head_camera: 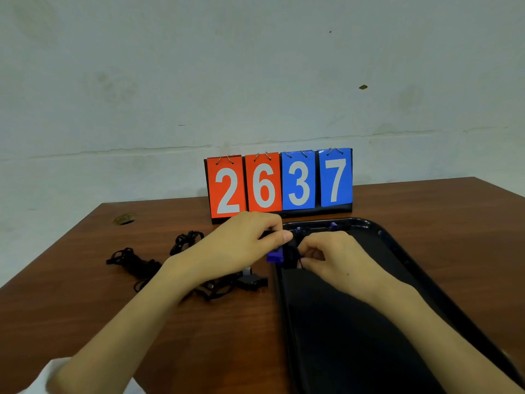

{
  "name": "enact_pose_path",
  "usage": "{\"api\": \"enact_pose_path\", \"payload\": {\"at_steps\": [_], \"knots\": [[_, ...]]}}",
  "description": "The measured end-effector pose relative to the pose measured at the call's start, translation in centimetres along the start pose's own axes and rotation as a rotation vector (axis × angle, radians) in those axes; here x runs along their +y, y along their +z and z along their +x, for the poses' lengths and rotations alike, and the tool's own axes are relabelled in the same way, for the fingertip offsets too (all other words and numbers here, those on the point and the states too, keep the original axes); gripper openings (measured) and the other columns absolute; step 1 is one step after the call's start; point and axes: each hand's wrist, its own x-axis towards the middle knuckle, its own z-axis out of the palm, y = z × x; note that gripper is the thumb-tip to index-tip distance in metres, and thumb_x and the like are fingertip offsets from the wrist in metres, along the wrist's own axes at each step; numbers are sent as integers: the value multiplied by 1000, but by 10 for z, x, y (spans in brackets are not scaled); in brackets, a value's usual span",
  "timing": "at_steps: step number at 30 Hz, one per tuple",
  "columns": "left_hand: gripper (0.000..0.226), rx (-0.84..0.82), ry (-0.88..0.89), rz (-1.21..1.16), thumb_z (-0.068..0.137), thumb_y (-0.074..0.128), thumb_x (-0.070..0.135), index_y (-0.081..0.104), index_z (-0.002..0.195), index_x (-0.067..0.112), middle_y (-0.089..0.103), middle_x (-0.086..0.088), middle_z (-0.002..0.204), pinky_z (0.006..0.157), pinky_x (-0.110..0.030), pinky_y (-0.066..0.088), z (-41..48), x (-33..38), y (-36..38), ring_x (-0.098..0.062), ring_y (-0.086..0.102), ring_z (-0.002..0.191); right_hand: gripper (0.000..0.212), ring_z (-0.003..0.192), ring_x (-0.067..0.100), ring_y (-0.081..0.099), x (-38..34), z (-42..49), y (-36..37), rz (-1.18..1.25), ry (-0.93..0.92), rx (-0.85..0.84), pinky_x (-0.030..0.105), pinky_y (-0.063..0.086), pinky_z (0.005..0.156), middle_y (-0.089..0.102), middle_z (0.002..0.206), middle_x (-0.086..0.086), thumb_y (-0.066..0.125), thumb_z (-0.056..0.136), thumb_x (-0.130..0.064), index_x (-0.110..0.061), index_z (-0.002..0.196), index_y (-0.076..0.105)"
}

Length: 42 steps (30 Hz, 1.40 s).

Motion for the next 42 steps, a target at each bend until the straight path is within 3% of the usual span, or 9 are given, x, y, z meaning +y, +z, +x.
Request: {"api": "enact_pose_path", "payload": {"at_steps": [6,15,19,22,27,30,34,39,42], "knots": [[30,5,-22,-93,94,46,38,52,72,19,51,5,65,62,-26,41,4,-12,0,-6,46,60,9,78,0,56,-10,-4,0,113,-117,-58,12,42,70,60,83,-15,65,83,-20,-22,91,67],[36,32,-65,-243,96,41,36,51,65,20,48,8,58,56,-11,39,9,-24,9,1,45,49,12,85,2,58,-15,-7,-8,294,-126,16,15,47,80,66,88,-7,66,81,-14,-20,91,70],[36,-20,-199,-416,99,40,26,49,69,7,42,5,54,49,-9,37,12,-16,21,-1,42,40,13,83,0,59,-17,-7,-11,396,-50,109,13,48,78,66,83,-11,67,81,-16,-26,89,68],[38,-110,-390,-724,99,37,33,47,68,14,35,7,48,38,-17,23,11,-16,33,-5,27,36,13,83,2,60,-13,-3,-10,400,59,207,13,47,74,66,84,-9,67,81,-16,-23,92,67],[25,-59,-434,-870,98,40,35,50,88,14,38,6,52,36,-17,23,11,-14,39,-5,29,38,8,73,-1,57,-4,0,-4,377,194,346,11,42,68,62,77,-13,67,81,-16,-21,88,67],[16,-29,-431,-711,99,42,28,47,108,16,43,3,61,38,-17,28,10,-6,48,-5,34,41,8,74,-1,58,1,2,-2,353,251,404,12,42,68,62,78,-13,67,82,-17,-20,89,67],[22,2,-235,-286,99,40,22,60,104,15,48,9,66,48,-13,31,7,2,56,-1,42,48,10,73,-1,57,7,3,-2,228,316,473,11,43,67,62,79,-10,67,82,-18,-18,92,67],[32,-80,-141,118,98,40,10,54,126,13,53,-5,112,77,-24,43,6,5,46,-14,53,96,7,80,6,59,5,1,3,22,312,333,22,47,77,66,86,-7,63,85,-23,-21,91,67],[42,-136,-93,224,95,41,4,47,135,16,48,-2,117,78,-23,42,5,4,41,-13,49,96,6,86,8,61,3,0,4,-70,295,252,24,47,80,66,90,-7,60,87,-25,-22,90,65]]}}
